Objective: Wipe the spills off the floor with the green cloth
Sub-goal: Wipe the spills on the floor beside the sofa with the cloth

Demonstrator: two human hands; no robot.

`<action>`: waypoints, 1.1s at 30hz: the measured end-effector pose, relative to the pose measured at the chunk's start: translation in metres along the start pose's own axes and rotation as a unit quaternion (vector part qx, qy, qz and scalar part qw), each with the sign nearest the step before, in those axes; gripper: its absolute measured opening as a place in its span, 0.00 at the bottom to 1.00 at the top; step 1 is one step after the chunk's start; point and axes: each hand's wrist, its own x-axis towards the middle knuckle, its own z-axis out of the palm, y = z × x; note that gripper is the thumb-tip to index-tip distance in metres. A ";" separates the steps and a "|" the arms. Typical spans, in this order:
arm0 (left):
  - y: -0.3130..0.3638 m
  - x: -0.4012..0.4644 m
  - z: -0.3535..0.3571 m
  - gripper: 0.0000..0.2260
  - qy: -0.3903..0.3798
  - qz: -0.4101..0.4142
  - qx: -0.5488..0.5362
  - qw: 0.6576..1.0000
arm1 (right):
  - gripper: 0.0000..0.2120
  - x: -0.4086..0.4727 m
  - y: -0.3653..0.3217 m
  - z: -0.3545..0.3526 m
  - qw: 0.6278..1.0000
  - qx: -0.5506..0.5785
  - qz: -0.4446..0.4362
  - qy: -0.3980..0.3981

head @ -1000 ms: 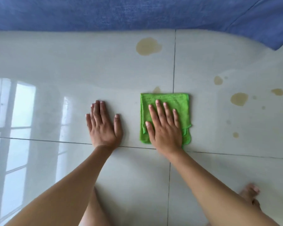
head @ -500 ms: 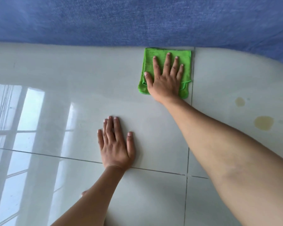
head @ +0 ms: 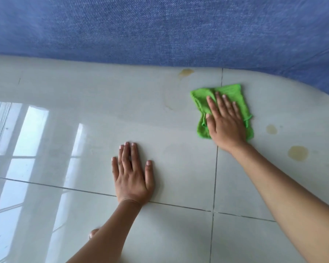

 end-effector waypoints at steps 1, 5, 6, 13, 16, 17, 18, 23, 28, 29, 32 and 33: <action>0.000 0.000 0.000 0.31 0.002 -0.001 0.000 1.000 | 0.27 0.014 -0.001 0.000 1.000 0.004 0.030 0.004; 0.002 0.000 0.001 0.31 0.004 0.001 0.002 1.000 | 0.27 0.080 -0.026 -0.002 0.995 0.027 0.093 0.013; 0.002 0.000 0.001 0.31 0.002 0.000 0.005 1.000 | 0.27 0.094 -0.036 -0.003 0.995 0.032 0.092 0.008; 0.002 -0.002 0.000 0.32 -0.001 0.002 0.013 1.000 | 0.27 0.060 -0.102 0.004 0.982 -0.007 -0.184 -0.051; 0.001 -0.002 0.000 0.31 0.001 0.004 0.018 1.000 | 0.26 0.001 -0.075 0.005 0.945 -0.036 -0.317 -0.079; 0.001 -0.002 0.000 0.31 0.002 0.004 0.017 1.000 | 0.26 -0.011 -0.058 0.004 0.932 -0.048 -0.348 -0.085; 0.001 -0.002 0.000 0.31 0.003 0.004 0.014 1.000 | 0.26 -0.018 -0.039 0.001 0.924 -0.058 -0.368 -0.085; 0.002 -0.002 -0.001 0.31 0.003 0.000 0.012 1.000 | 0.31 0.026 0.024 -0.014 0.975 -0.056 -0.208 -0.057; 0.002 0.000 0.002 0.31 0.000 0.003 0.012 1.000 | 0.30 0.102 -0.041 -0.007 0.999 0.001 0.033 -0.043; 0.002 0.000 0.002 0.31 0.001 0.003 0.014 1.000 | 0.31 0.108 -0.062 -0.005 0.998 0.016 0.041 -0.049; 0.002 0.000 0.004 0.31 0.004 0.003 0.018 1.000 | 0.29 0.094 -0.115 0.003 0.998 0.040 -0.025 -0.050; 0.002 0.000 0.004 0.31 0.005 0.004 0.017 1.000 | 0.27 0.079 -0.125 0.006 0.996 0.039 -0.060 -0.048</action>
